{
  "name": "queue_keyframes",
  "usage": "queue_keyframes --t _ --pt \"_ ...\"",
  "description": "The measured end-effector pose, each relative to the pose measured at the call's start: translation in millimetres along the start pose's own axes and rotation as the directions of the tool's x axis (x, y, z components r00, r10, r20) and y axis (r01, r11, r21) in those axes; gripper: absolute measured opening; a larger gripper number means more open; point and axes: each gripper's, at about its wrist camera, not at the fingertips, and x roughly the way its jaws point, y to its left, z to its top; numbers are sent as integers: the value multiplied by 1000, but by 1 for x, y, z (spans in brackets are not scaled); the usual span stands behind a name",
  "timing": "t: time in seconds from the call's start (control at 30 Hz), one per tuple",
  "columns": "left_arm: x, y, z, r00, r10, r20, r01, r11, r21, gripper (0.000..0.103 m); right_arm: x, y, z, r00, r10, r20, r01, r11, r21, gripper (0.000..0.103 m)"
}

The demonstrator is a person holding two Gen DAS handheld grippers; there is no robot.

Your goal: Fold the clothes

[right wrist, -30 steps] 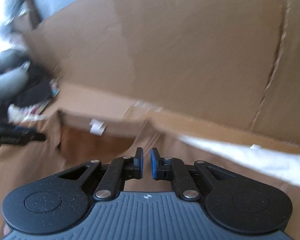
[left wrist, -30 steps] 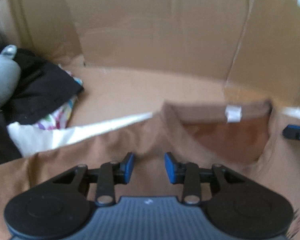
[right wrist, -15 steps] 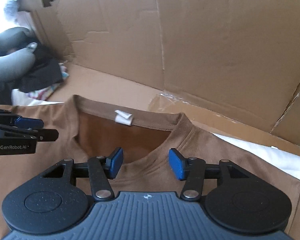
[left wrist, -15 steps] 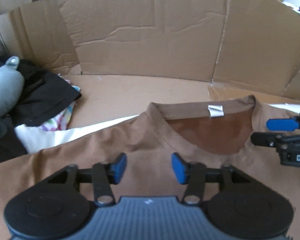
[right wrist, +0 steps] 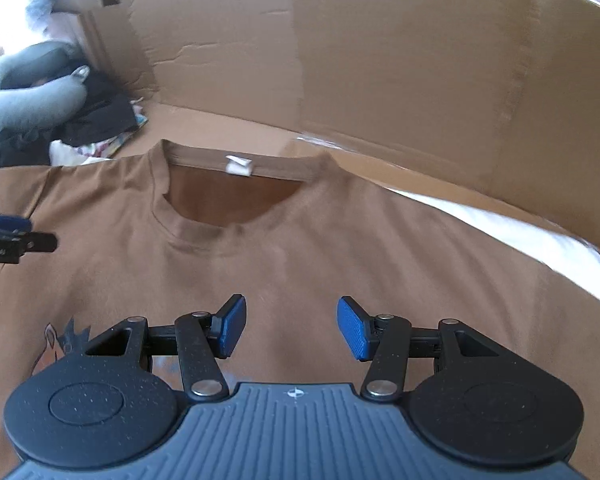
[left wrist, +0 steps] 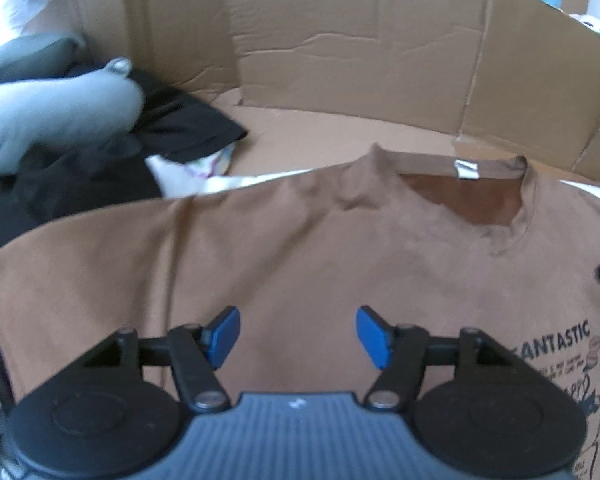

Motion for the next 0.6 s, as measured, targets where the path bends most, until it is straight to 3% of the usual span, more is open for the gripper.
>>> queue_keyframes --t 0.2,0.6 --pt "-22 17 -8 1000 10 0 -10 1000 -23 75 -37 -30 -7 999 -35 2 35 996 78 58" --pt "-76 58 -20 999 25 27 -23 996 -86 75 -142 -55 20 997 -68 37 68 998 6 58"
